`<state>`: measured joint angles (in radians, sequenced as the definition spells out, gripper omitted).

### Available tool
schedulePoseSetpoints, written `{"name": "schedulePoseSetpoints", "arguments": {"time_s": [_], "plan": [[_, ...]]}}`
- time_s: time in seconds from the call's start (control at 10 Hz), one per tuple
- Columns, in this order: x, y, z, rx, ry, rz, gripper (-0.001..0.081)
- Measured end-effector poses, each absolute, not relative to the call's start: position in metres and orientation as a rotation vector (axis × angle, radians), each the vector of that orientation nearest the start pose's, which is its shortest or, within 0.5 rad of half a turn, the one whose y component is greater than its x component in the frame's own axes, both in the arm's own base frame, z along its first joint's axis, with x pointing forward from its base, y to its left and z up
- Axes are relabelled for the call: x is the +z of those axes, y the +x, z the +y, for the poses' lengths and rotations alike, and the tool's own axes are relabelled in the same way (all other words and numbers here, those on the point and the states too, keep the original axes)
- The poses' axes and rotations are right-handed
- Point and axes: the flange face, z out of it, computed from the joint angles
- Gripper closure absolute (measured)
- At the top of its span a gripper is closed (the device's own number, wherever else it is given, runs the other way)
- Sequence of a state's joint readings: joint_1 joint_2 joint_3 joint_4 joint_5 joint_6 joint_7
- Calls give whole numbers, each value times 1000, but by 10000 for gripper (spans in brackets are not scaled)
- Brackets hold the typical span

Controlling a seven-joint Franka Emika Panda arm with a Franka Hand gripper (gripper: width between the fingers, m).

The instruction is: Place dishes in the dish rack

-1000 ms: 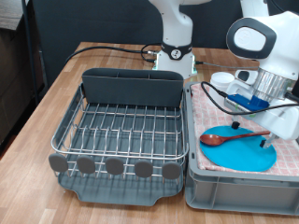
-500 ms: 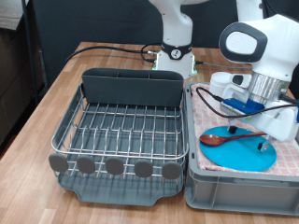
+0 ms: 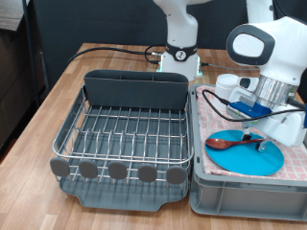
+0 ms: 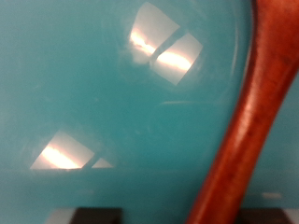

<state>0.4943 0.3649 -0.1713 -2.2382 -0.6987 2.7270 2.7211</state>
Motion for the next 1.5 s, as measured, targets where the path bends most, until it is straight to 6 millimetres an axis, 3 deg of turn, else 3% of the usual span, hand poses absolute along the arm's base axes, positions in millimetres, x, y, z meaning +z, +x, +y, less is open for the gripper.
{"name": "schedulePoseSetpoints", "arguments": {"time_s": [0.1,0.2,0.6,0.9,1.3,1.5], "plan": [[213,515,198,-577,-1914,2312,596],[214,514,200,-575,-1908,2318,718],[224,513,205,-600,-1903,2331,716],[265,512,205,-553,-1856,2338,716],[321,500,195,-315,-1764,2483,720],[329,495,192,-273,-1781,2492,720]]}}
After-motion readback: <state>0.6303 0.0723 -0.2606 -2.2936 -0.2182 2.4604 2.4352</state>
